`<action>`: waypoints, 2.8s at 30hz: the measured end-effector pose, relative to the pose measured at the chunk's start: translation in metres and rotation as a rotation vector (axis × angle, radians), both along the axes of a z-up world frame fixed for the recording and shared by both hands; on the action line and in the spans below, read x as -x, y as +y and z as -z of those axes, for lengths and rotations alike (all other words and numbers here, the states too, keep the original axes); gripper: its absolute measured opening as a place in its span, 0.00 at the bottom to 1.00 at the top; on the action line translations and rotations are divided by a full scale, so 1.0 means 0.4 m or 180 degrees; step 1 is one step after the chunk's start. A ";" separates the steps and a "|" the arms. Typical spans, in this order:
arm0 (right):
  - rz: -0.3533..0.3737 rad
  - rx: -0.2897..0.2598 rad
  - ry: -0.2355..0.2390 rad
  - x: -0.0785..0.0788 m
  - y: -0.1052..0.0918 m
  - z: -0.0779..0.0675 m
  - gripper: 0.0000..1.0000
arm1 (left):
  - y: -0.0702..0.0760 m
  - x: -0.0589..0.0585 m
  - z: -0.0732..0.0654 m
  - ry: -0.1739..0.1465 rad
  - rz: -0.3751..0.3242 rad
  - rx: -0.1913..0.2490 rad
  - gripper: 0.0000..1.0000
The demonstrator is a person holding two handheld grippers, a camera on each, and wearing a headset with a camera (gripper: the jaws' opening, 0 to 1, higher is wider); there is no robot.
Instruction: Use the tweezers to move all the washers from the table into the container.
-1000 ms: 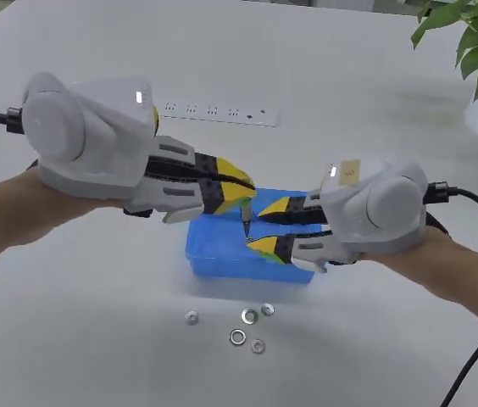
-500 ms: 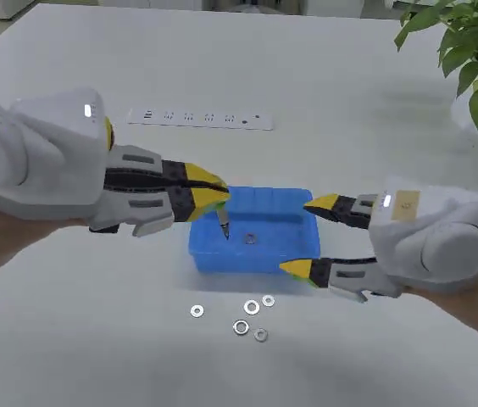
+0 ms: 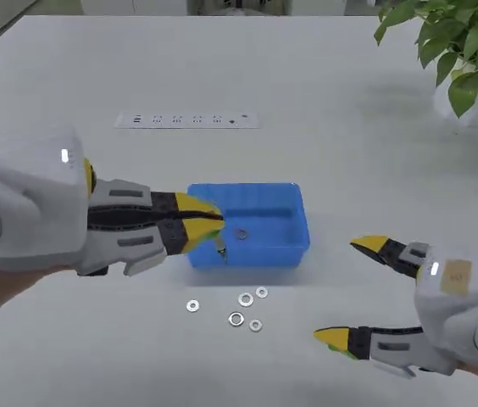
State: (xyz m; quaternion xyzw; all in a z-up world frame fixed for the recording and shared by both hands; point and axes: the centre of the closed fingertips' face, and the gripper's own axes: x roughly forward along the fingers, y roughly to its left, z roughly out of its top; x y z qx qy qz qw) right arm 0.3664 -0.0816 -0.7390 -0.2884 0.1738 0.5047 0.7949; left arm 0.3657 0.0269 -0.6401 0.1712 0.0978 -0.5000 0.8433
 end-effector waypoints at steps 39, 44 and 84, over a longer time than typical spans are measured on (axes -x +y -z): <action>-0.0014 -0.0061 0.0616 0.112 0.000 0.090 0.95 | -0.073 0.068 0.149 0.0444 0.0265 -0.0124 0.05; -0.0199 -0.0068 0.0691 0.116 0.041 0.093 0.91 | -0.084 0.072 0.151 0.0488 0.0394 -0.0181 0.05; -0.1344 -0.0212 0.0927 0.074 0.291 0.080 0.11 | -0.071 0.067 0.162 0.0659 0.0475 -0.0237 0.05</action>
